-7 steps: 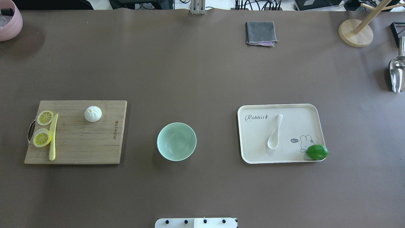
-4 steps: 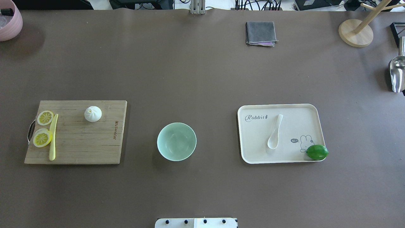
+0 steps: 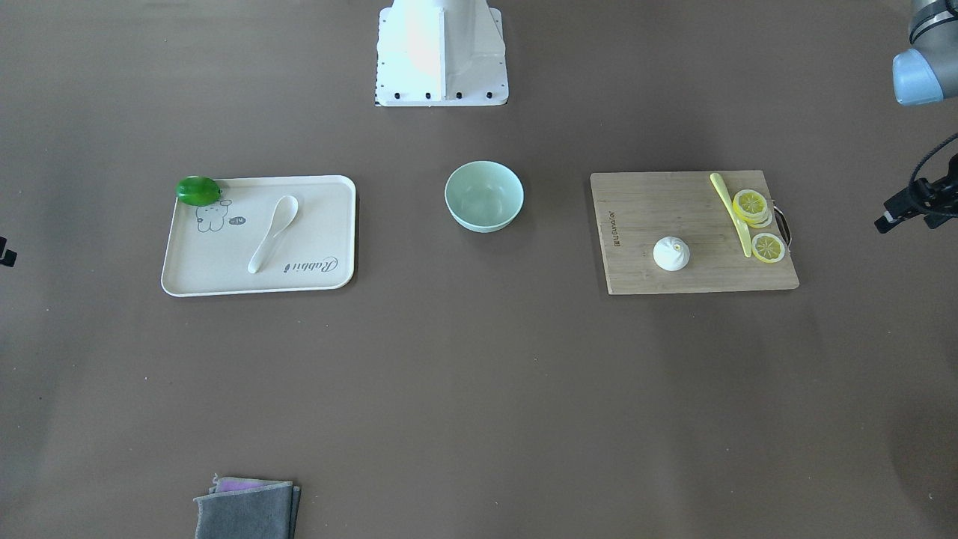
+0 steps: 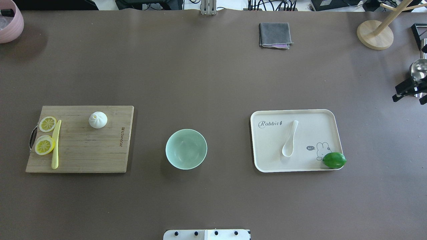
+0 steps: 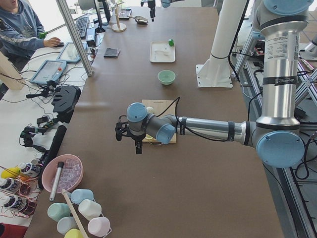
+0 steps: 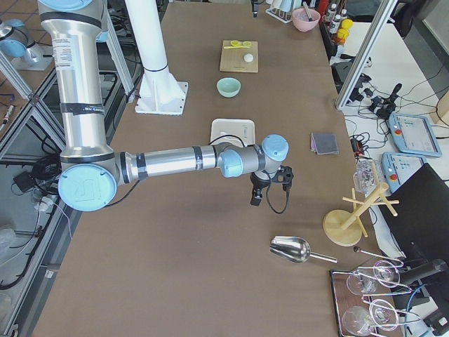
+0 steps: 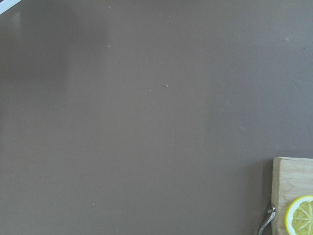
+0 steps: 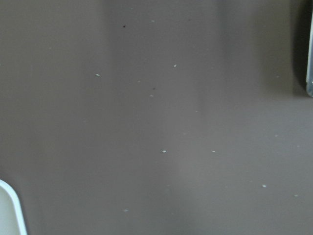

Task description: Put spoon and bun in bowl

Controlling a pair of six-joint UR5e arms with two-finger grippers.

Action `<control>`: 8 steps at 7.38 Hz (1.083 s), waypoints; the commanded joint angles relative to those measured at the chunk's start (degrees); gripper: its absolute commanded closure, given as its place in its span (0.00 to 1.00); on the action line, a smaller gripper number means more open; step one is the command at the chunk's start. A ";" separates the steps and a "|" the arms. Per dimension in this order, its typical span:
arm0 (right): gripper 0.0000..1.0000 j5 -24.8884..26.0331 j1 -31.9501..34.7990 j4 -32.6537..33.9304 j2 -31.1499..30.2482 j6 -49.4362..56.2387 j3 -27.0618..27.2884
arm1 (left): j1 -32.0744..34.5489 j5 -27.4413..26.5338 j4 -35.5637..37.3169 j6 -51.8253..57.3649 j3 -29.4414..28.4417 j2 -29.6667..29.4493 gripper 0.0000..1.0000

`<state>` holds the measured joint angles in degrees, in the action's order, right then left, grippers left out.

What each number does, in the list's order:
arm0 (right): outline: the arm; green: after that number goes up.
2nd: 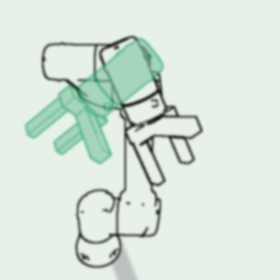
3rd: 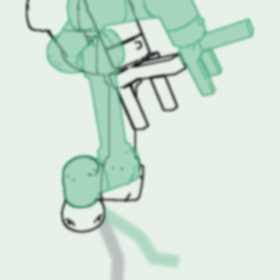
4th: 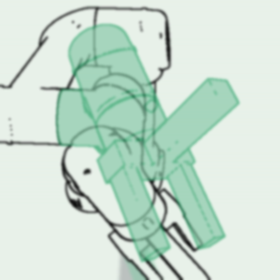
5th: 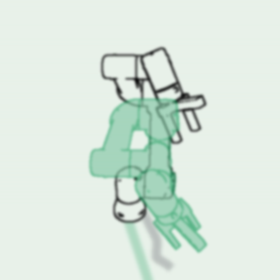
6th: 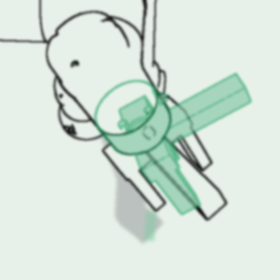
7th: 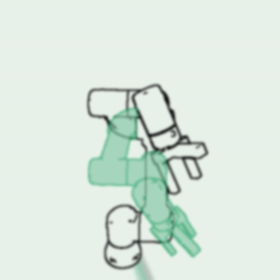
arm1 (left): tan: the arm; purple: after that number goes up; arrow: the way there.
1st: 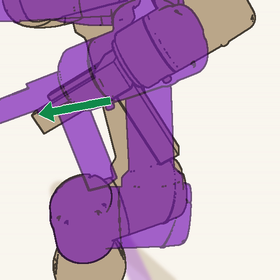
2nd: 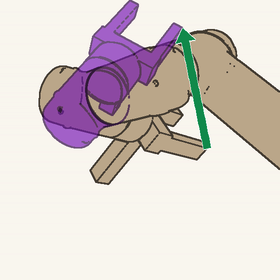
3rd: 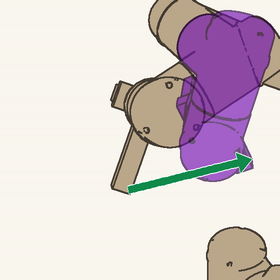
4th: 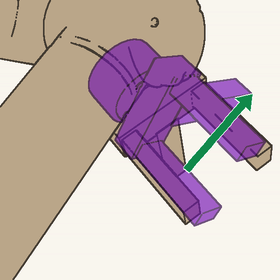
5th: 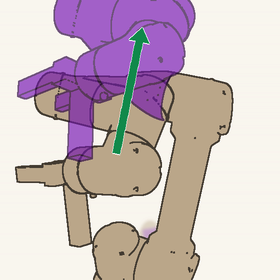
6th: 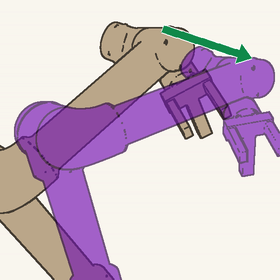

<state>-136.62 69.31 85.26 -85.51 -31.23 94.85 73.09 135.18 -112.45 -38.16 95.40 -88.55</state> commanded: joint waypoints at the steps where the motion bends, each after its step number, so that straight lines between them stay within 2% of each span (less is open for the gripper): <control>1: 0.01 0.38 -9.07 0.00 5.32 -21.84 4.09 | -4.44 -0.27 0.21 -9.28 0.31 -3.98 0.02; 4: 0.01 1.44 -15.86 0.00 7.37 -34.04 6.48 | -7.52 -0.18 0.39 -14.75 1.63 -5.58 0.02; 6: 0.02 6.25 -21.82 -0.79 9.21 -40.45 6.22 | -7.70 -0.18 0.39 -15.01 2.59 -5.40 0.02; 8: 0.04 10.91 -27.01 -6.92 9.48 -48.19 5.34 | -7.87 -0.27 0.39 -15.19 2.07 -5.93 0.02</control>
<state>-128.82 45.69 81.69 -76.25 -74.83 100.67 65.38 134.98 -112.06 -53.21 97.76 -94.19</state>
